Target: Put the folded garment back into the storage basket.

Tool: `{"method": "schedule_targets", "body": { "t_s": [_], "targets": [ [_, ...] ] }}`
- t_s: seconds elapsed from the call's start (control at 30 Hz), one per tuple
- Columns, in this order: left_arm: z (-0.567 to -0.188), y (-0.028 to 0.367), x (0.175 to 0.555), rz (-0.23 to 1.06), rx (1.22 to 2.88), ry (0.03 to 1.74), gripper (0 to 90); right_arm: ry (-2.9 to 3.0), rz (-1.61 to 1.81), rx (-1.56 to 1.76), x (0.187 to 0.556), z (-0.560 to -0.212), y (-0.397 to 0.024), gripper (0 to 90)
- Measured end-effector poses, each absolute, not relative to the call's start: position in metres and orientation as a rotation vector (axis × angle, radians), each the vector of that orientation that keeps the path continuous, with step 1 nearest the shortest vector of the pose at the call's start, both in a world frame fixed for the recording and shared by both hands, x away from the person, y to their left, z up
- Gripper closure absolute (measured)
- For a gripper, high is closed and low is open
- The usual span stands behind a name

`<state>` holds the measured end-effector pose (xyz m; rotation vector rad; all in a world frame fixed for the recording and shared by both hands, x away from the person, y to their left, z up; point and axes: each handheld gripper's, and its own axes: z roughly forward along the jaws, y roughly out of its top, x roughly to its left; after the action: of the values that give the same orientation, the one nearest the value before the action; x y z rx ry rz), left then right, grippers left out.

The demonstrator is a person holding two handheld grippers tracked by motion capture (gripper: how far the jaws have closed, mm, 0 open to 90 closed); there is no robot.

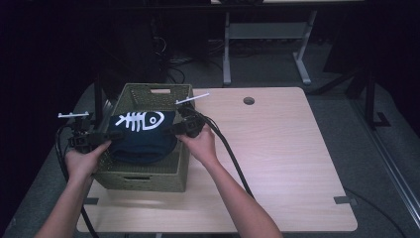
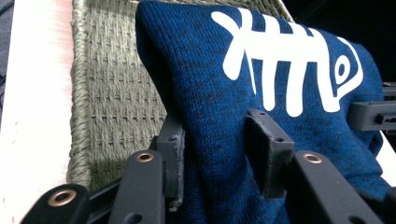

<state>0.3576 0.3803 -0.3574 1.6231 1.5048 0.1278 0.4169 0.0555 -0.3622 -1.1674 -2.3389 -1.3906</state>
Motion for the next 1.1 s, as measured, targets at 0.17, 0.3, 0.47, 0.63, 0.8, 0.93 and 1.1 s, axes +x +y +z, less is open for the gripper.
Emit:
{"method": "schedule_targets", "body": {
  "t_s": [0.17,0.3,0.47,0.63,0.8,0.93,1.1],
  "targets": [
    [-0.361,0.382,0.358,0.134,1.635,1.526,61.4,-2.366,-1.357,-1.176,0.417,-0.367,0.058,68.7],
    [-0.362,0.381,0.359,0.140,1.646,1.534,63.6,-2.396,-1.351,-1.180,0.416,-0.367,0.061,67.2],
    [-0.363,0.378,0.361,0.160,1.667,1.533,64.7,-2.432,-1.332,-1.188,0.415,-0.367,0.061,65.5],
    [-0.360,0.378,0.361,0.222,1.658,1.542,52.7,-2.487,-1.316,-1.227,0.416,-0.364,0.060,51.7],
    [-0.354,0.381,0.361,0.249,1.635,1.540,50.8,-2.506,-1.357,-1.275,0.420,-0.354,0.050,47.8],
    [-0.351,0.381,0.361,0.245,1.621,1.522,52.0,-2.472,-1.388,-1.269,0.420,-0.347,0.040,48.4],
    [-0.348,0.375,0.359,0.235,1.616,1.488,52.2,-2.434,-1.429,-1.233,0.417,-0.341,0.031,49.0]
  ]
}}
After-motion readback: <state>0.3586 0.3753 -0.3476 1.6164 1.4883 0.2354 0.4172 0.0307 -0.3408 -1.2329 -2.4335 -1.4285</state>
